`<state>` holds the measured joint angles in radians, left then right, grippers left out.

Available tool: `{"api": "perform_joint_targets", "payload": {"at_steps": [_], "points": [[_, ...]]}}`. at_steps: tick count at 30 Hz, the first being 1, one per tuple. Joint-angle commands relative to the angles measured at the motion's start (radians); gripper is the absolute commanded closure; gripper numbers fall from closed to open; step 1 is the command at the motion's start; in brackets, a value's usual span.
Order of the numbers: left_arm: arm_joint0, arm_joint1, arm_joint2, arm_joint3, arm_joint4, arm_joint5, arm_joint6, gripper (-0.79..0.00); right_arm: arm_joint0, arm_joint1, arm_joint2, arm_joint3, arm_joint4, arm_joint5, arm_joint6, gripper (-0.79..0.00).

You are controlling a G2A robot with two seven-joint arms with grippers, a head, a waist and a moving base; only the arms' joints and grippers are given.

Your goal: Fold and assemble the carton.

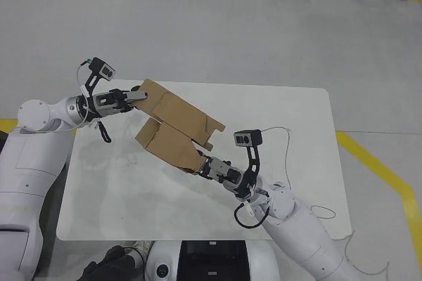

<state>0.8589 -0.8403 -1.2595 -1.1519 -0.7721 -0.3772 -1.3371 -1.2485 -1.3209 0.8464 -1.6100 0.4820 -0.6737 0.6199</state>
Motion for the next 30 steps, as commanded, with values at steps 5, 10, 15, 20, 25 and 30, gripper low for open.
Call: {"api": "perform_joint_targets", "payload": {"at_steps": [5, 10, 15, 20, 25, 30], "points": [[0.000, 0.000, 0.000, 0.000, 0.000, 0.000, 0.000, 0.000, 0.009, -0.003, 0.001, 0.013, -0.056, 0.030, -0.012, -0.249], [0.000, 0.000, 0.000, 0.000, 0.000, 0.000, 0.000, 0.000, 0.001, 0.000, 0.011, 0.009, -0.114, 0.068, -0.014, -0.163], [0.000, 0.000, 0.000, 0.000, 0.000, 0.000, 0.000, 0.000, -0.007, 0.004, 0.022, 0.000, -0.157, 0.090, -0.011, 0.000], [0.000, 0.000, 0.000, 0.000, 0.000, 0.000, 0.000, 0.000, -0.009, 0.006, 0.031, -0.003, -0.205, 0.108, -0.017, 0.000], [0.000, 0.000, 0.000, 0.000, 0.000, 0.000, 0.000, 0.000, -0.013, 0.007, 0.037, -0.003, -0.230, 0.116, -0.029, 0.000], [0.000, 0.000, 0.000, 0.000, 0.000, 0.000, 0.000, -0.114, -0.016, 0.007, 0.044, -0.006, -0.235, 0.110, -0.040, 0.000]]}}
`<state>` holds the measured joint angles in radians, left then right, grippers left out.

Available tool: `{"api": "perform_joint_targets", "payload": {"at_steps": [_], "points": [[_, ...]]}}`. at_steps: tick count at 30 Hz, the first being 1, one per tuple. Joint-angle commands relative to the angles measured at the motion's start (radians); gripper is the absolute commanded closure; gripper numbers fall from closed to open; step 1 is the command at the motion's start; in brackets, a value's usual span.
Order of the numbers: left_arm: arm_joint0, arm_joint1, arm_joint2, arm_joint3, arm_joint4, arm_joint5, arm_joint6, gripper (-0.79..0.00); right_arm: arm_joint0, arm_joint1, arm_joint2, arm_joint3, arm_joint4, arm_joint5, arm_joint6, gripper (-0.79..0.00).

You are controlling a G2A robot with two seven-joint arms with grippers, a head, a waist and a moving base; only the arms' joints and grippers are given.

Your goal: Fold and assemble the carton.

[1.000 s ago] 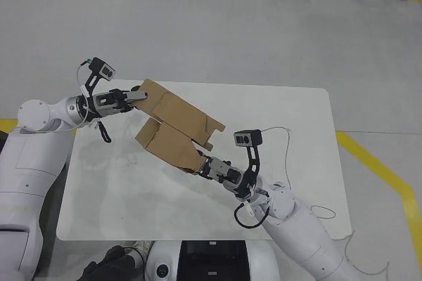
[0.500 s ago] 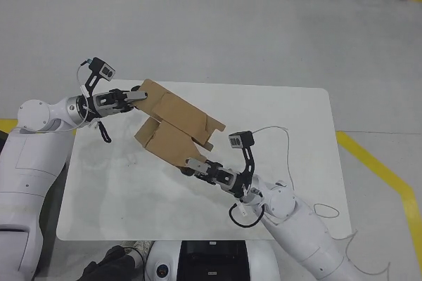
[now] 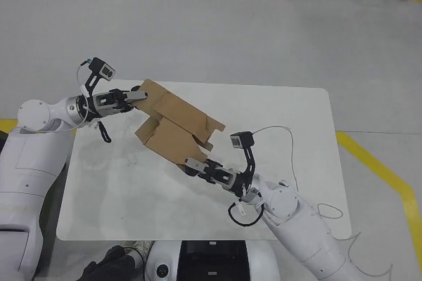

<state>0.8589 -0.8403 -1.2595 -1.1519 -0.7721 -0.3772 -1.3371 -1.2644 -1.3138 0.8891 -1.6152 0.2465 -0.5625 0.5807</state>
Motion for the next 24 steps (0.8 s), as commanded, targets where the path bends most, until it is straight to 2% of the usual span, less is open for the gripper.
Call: {"api": "perform_joint_targets", "payload": {"at_steps": [1, 2, 11, 24], "points": [[0.000, 0.000, 0.000, 0.000, 0.000, 0.000, 0.000, -0.302, -0.001, 0.000, 0.004, -0.003, 0.002, -0.003, -0.002, 0.000], [0.000, 0.000, 0.000, 0.000, 0.000, 0.000, 0.000, -0.785, -0.001, 0.000, 0.006, -0.005, 0.004, -0.005, -0.001, 0.000], [0.000, 0.000, 0.000, 0.000, 0.000, 0.000, 0.000, -0.785, 0.002, 0.009, 0.046, -0.010, 0.052, -0.012, 0.050, 0.000], [0.000, 0.000, 0.000, 0.000, 0.000, 0.000, 0.000, -0.785, -0.063, 0.060, 0.198, -0.067, 0.238, 0.098, 0.341, 0.000]]}}
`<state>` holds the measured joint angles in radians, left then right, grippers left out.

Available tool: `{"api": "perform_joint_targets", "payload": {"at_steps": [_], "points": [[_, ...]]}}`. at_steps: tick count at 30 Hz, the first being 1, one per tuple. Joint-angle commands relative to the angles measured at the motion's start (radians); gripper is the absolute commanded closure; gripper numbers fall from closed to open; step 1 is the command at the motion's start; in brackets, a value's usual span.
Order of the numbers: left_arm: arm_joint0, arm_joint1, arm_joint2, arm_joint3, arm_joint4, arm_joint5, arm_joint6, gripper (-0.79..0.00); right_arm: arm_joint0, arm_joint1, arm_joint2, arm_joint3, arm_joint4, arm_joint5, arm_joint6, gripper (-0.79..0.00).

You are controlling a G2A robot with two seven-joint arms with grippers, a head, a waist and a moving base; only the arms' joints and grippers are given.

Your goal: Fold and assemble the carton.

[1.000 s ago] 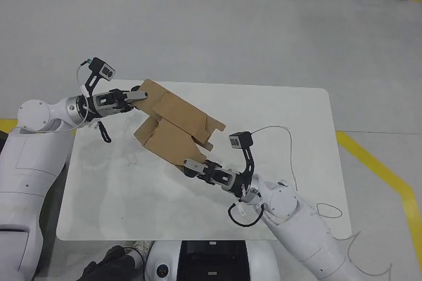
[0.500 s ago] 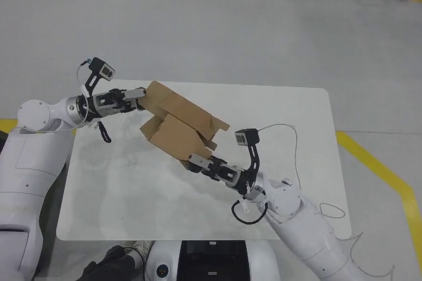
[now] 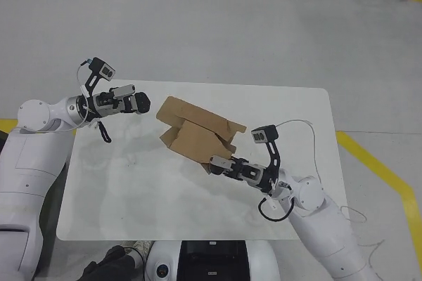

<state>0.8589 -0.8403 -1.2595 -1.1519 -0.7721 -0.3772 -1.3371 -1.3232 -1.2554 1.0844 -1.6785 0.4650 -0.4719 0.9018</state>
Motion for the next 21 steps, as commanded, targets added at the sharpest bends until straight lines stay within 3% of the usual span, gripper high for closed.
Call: {"api": "perform_joint_targets", "payload": {"at_steps": [1, 9, 21], "points": [[0.000, 0.000, 0.000, 0.000, 0.000, 0.000, 0.000, -0.785, -0.009, 0.004, 0.008, -0.007, 0.034, 0.015, 0.042, 0.000], [0.000, 0.000, 0.000, 0.000, 0.000, 0.000, 0.000, -0.785, -0.017, 0.016, 0.007, -0.004, 0.116, 0.073, 0.183, 0.000], [0.000, 0.000, 0.000, 0.000, 0.000, 0.000, 0.000, -0.785, 0.003, 0.016, -0.007, 0.060, 0.131, 0.050, 0.216, 0.000]]}}
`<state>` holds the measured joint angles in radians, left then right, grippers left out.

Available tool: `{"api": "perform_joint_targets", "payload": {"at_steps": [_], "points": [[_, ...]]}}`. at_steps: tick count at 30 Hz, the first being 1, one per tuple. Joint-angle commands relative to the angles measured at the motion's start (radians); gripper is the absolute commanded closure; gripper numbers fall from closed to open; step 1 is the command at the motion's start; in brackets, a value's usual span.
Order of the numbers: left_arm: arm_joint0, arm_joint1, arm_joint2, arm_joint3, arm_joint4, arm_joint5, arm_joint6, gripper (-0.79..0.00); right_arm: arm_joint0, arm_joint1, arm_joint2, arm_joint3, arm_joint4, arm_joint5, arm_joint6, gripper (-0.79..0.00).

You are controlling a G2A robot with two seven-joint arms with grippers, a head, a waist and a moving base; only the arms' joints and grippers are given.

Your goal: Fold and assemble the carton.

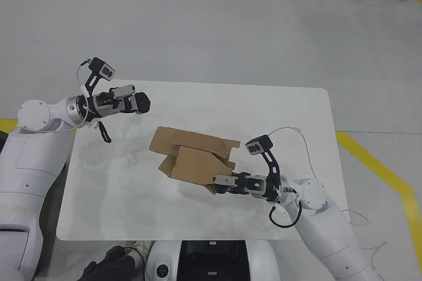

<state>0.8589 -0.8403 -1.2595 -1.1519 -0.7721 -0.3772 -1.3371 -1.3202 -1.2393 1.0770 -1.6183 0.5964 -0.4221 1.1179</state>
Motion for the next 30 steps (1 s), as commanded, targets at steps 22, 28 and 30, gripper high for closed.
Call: {"api": "perform_joint_targets", "payload": {"at_steps": [22, 28, 30], "points": [[0.049, -0.001, -0.021, -0.073, -0.101, 0.140, -0.091, -0.785, 0.111, -0.004, -0.009, 0.187, 0.054, -0.025, 0.104, 0.000], [0.080, -0.011, 0.001, -0.119, -0.117, 0.135, -0.103, -0.785, 0.140, -0.021, -0.064, 0.234, 0.089, -0.074, 0.099, 0.000], [0.092, -0.014, 0.007, -0.142, -0.129, 0.145, -0.110, -0.785, 0.143, -0.027, -0.079, 0.243, 0.082, -0.094, 0.075, 0.000]]}}
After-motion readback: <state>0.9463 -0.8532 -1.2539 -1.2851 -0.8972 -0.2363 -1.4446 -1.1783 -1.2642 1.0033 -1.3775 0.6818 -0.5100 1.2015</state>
